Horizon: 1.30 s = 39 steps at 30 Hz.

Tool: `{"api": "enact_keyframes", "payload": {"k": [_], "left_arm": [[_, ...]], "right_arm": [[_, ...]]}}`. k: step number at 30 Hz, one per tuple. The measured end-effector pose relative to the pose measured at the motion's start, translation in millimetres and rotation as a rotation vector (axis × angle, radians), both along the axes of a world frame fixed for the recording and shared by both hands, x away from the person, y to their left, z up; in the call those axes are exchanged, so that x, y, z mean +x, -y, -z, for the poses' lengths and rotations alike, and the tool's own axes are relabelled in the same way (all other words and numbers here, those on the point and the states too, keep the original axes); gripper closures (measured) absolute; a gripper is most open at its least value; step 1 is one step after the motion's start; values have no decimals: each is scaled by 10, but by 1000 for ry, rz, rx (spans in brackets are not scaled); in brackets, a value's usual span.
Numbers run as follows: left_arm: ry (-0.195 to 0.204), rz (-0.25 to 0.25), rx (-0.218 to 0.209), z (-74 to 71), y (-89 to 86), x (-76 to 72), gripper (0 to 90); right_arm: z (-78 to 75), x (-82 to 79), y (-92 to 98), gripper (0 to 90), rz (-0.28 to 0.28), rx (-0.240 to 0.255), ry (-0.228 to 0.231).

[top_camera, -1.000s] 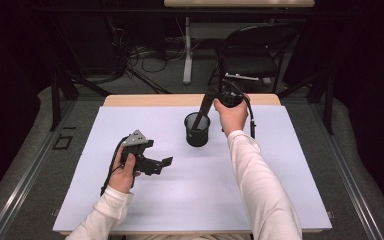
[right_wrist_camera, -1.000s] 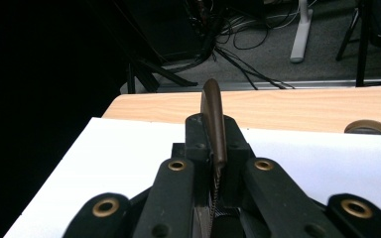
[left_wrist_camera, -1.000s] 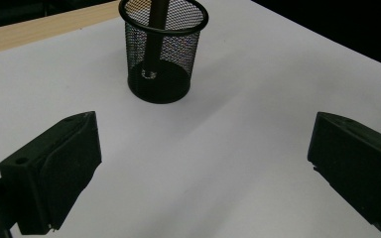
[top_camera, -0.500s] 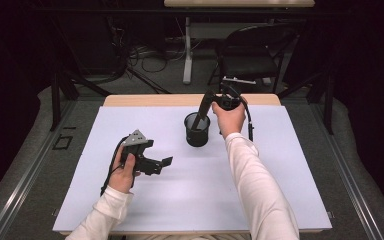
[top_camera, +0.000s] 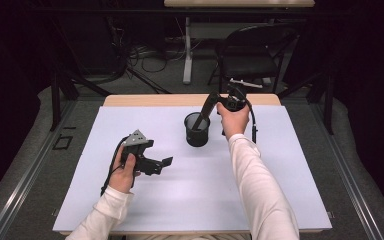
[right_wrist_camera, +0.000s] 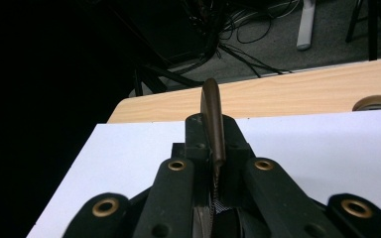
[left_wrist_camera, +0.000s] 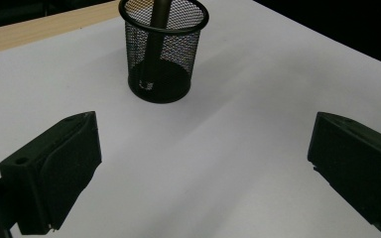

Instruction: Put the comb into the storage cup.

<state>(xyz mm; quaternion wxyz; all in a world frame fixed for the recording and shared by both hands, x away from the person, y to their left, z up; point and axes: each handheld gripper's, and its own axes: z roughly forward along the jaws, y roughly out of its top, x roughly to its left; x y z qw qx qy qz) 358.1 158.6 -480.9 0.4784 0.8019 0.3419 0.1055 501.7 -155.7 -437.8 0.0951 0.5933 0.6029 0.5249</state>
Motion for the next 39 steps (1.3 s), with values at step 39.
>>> {"api": "enact_keyframes", "payload": {"k": [39], "left_arm": [[-3,-1,3,10,4,3,6]], "right_arm": [[107,3,176,855,20,39,-26]]}}
